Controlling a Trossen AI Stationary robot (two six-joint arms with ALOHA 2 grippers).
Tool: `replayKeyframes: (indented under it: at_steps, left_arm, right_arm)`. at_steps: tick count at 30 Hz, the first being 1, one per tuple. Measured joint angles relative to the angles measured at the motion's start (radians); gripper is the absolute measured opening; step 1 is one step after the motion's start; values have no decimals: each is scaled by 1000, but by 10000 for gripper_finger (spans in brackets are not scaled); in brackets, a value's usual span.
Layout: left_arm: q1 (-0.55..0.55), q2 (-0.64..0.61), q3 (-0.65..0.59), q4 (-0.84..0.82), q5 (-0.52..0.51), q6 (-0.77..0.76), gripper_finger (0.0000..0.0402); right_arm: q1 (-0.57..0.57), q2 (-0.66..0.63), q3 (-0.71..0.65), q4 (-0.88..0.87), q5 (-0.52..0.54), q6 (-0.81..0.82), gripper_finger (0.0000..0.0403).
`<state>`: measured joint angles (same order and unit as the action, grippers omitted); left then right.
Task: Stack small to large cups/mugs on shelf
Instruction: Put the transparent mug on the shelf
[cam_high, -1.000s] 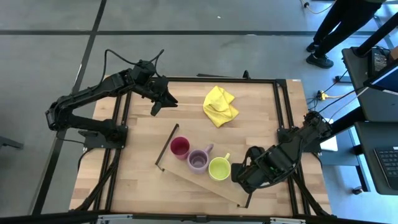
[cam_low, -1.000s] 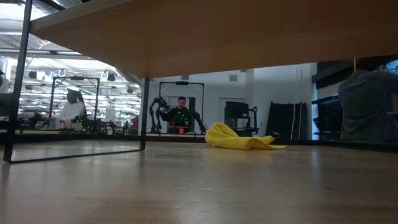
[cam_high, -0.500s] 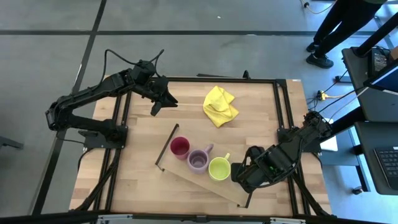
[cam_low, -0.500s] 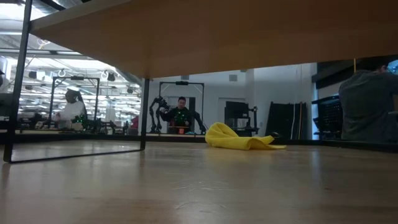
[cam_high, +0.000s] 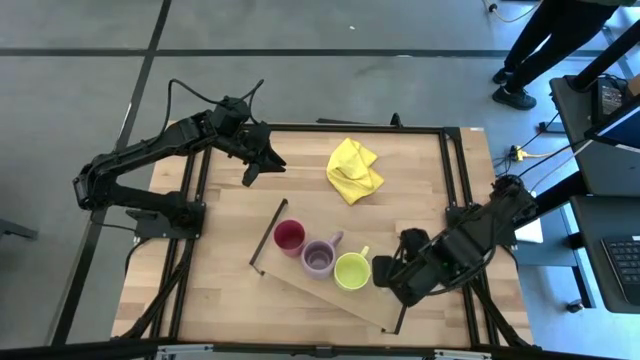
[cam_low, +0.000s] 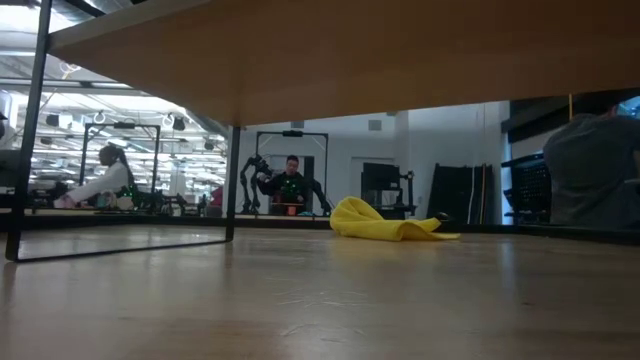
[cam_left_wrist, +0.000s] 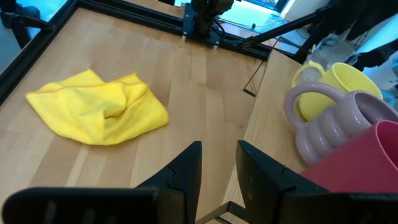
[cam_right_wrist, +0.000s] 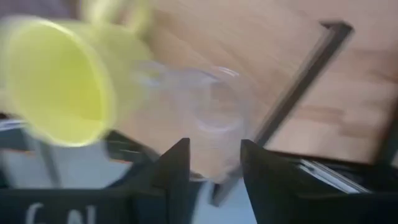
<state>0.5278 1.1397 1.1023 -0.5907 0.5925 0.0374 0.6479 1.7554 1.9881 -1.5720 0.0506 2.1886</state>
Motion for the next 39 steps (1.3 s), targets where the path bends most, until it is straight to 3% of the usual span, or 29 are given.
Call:
replayKeyframes:
  at_steps: [3,13,20,25,39]
  left_arm:
    - [0,0,0,0,0,0,94]
    - [0,0,0,0,0,0,94]
    - [0,0,0,0,0,-1,94]
    - [0,0,0,0,0,-6,94]
    - [0,0,0,0,-7,-10,94]
  right_arm:
    - [0,-20,28,3,68,12,132]
    - [0,-29,-27,0,35,-2,86]
    - [-23,-33,-28,2,180,-77,57]
    - [-61,-36,-27,4,160,-166,8]
    - [-161,-36,-27,170,-23,-441,3]
